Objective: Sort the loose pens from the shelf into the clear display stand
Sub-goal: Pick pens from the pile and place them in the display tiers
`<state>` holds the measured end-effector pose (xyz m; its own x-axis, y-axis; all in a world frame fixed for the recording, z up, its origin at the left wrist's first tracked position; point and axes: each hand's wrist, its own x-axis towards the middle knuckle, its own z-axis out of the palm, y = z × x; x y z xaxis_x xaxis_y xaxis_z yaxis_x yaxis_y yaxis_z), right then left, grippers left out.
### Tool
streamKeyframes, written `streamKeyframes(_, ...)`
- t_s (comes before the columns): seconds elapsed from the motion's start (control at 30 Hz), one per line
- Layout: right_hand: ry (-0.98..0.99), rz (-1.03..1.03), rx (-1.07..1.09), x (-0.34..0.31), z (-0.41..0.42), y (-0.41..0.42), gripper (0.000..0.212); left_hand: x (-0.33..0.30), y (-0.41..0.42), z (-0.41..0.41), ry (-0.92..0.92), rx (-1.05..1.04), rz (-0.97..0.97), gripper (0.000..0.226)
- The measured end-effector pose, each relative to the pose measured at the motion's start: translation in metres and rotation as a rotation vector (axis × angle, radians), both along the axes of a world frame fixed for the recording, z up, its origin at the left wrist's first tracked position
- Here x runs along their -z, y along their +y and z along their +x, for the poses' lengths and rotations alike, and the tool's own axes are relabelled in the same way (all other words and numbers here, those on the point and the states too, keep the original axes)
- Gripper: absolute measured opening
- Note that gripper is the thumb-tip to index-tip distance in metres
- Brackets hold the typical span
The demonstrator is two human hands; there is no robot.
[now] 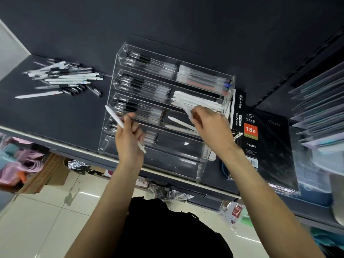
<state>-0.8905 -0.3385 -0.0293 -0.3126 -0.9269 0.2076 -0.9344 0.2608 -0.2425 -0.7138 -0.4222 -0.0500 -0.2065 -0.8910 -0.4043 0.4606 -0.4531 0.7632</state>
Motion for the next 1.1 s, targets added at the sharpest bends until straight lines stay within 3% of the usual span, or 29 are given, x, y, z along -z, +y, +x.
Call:
streamKeyframes(0.1,0.262,0.139,-0.027,0.01,0.003,-0.007,0.012,0.006,-0.009,0.014,0.082,-0.024,0.072,0.025)
streamKeyframes(0.17,0.333,0.298,-0.016,0.007,0.003,-0.008,0.029,0.006,-0.007,0.018,0.125,-0.006,0.085,0.026)
streamKeyframes(0.3,0.25,0.437,-0.021,0.006,-0.006,-0.008,0.047,0.007,0.001,0.013,0.136,0.043,0.128,0.025)
streamKeyframes(0.47,0.121,0.506,-0.1,0.009,-0.018,-0.003,0.026,0.002,0.008,0.005,0.128,0.114,0.145,0.023)
streamKeyframes(0.6,-0.024,0.574,-0.164,-0.009,-0.026,-0.009,0.031,0.001,0.008,0.003,0.126,0.142,0.15,0.023)
streamKeyframes(0.7,0.019,0.617,-0.18,-0.012,-0.029,-0.018,0.032,0.0,0.007,0.001,0.108,0.149,0.146,0.023)
streamKeyframes(0.87,0.13,0.592,-0.188,-0.013,-0.024,-0.025,0.016,-0.001,0.008,-0.003,0.107,0.181,0.151,0.023)
streamKeyframes(1.0,0.082,0.577,-0.161,-0.013,-0.022,-0.024,0.023,-0.002,0.01,-0.007,0.086,0.216,0.147,0.022)
streamKeyframes(1.1,0.087,0.597,-0.141,-0.011,-0.023,-0.022,0.016,-0.003,0.011,-0.009,0.084,0.228,0.141,0.021)
